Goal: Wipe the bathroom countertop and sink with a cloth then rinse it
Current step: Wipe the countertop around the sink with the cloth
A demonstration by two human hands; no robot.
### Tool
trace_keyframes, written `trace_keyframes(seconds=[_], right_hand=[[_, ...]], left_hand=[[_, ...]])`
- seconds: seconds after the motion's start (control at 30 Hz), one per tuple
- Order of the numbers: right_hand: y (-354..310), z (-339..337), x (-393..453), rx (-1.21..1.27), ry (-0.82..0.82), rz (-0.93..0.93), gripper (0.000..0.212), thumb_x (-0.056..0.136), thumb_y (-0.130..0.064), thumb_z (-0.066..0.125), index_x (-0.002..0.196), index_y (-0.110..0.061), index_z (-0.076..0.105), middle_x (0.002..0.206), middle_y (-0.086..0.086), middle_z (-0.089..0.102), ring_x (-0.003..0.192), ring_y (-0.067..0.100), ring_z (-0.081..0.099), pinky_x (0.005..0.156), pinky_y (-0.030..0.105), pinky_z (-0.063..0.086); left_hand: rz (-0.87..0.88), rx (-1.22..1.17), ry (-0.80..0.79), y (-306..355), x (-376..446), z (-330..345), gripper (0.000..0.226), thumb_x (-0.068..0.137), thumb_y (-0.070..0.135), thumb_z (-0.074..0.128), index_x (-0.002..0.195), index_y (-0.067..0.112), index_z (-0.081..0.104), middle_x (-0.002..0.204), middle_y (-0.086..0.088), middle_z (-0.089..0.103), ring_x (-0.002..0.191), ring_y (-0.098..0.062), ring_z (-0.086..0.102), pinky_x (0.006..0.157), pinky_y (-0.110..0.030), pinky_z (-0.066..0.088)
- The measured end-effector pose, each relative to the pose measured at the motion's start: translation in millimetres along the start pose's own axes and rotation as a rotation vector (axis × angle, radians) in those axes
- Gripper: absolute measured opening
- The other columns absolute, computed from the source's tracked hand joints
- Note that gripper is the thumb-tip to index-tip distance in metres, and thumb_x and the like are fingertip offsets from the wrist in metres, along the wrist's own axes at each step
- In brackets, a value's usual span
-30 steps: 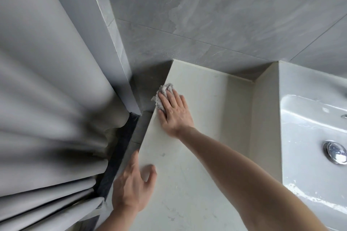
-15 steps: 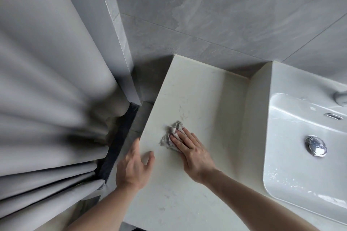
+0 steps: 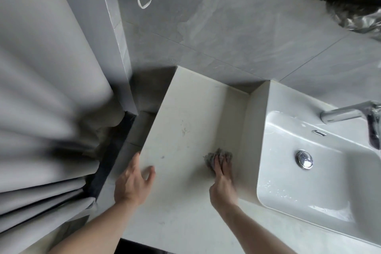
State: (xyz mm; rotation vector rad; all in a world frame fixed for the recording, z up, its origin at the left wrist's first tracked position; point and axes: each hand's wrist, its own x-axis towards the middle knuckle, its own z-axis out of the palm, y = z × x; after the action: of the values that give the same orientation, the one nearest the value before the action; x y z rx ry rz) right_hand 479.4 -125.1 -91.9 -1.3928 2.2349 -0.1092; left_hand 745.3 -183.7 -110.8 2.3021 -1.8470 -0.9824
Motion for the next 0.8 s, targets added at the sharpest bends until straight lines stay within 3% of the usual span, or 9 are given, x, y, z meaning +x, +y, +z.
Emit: trace_keyframes(seconds=[0.07,0.23,0.3,0.37,0.47,0.57,0.63,0.7,0.8], right_hand=[[-1.2,6.9,-25.2,-0.009,-0.024,0.001,0.11,0.063,0.019,0.037,0.164,-0.021,0.019,0.173,-0.004,0.0,0.159,0.016,-0.01,0.127,0.028,0.02],[-3.0,1.8,-61.4,0.007,-0.115,0.031,0.103,0.069,0.017,0.036,0.164,-0.022,0.019,0.173,-0.004,0.003,0.159,0.016,-0.008,0.121,0.012,0.005],[-5.6,-12.0,-65.0,0.034,-0.132,0.04,0.096,0.075,0.015,0.039,0.163,-0.024,0.026,0.172,-0.006,0.012,0.159,0.017,0.008,0.118,0.014,0.018],[-6.2,-27.7,-64.6,0.072,-0.189,0.099,0.087,0.079,0.01,0.039,0.158,-0.029,0.039,0.166,-0.006,0.033,0.151,0.022,0.035,0.114,0.024,0.034],[-4.8,-48.8,-65.0,0.15,-0.28,0.179,0.078,0.079,0.003,0.039,0.145,-0.033,0.057,0.134,-0.004,0.067,0.123,0.024,0.062,0.095,0.024,0.049],[-6.9,-72.4,-75.8,0.322,-0.221,0.178,0.067,0.079,0.004,0.036,0.127,-0.033,0.066,0.098,-0.027,0.072,0.084,0.002,0.068,0.075,0.02,0.048],[-7.6,-89.9,-85.6,0.43,-0.182,0.136,0.051,0.079,0.005,0.034,0.11,-0.027,0.058,0.075,-0.039,0.067,0.063,-0.007,0.061,0.065,0.018,0.047],[-8.8,-112.6,-96.6,0.486,-0.195,0.103,0.037,0.077,0.002,0.034,0.103,-0.019,0.049,0.062,-0.023,0.068,0.054,0.008,0.057,0.053,0.024,0.047],[-3.8,-149.4,-112.1,0.547,-0.218,0.038,0.023,0.078,-0.009,0.041,0.097,-0.015,0.053,0.052,0.002,0.062,0.055,0.019,0.051,0.057,0.033,0.047]], left_hand=[[0.01,0.007,-0.012,-0.5,0.6,0.6,0.075,0.094,0.06,0.044,0.155,0.019,0.027,0.149,-0.011,0.051,0.123,-0.036,0.059,0.093,-0.044,0.051],[0.042,-0.003,-0.064,-3.9,3.0,0.6,0.078,0.096,0.06,0.04,0.156,0.015,0.022,0.158,-0.013,0.037,0.126,-0.04,0.056,0.095,-0.044,0.05],[0.04,0.005,-0.095,-2.1,4.4,-0.6,0.079,0.096,0.06,0.039,0.157,0.013,0.02,0.16,-0.013,0.033,0.134,-0.037,0.05,0.1,-0.043,0.047],[0.037,0.035,-0.08,2.9,4.1,-2.9,0.08,0.095,0.056,0.042,0.155,0.007,0.023,0.158,-0.018,0.033,0.138,-0.037,0.042,0.104,-0.046,0.044],[0.152,0.144,0.015,18.0,-2.2,-7.8,0.085,0.078,0.043,0.059,0.149,0.001,0.037,0.152,-0.021,0.038,0.134,-0.041,0.04,0.106,-0.049,0.042],[0.429,0.115,-0.115,49.3,-33.4,-11.6,0.077,0.079,0.028,0.069,0.149,0.016,0.04,0.154,-0.005,0.036,0.143,-0.027,0.032,0.116,-0.037,0.032],[0.612,-0.026,-0.242,75.8,-56.4,-9.1,0.068,0.084,0.022,0.066,0.148,0.02,0.042,0.152,0.003,0.039,0.142,-0.017,0.034,0.117,-0.022,0.024],[0.734,-0.128,-0.313,104.3,-76.2,-8.9,0.066,0.085,0.022,0.065,0.146,0.027,0.042,0.149,0.014,0.041,0.139,-0.008,0.037,0.116,-0.02,0.027],[0.805,-0.214,-0.334,143.1,-97.9,-14.9,0.048,0.083,0.022,0.065,0.126,0.041,0.054,0.125,0.027,0.059,0.118,0.001,0.055,0.099,-0.026,0.048]])
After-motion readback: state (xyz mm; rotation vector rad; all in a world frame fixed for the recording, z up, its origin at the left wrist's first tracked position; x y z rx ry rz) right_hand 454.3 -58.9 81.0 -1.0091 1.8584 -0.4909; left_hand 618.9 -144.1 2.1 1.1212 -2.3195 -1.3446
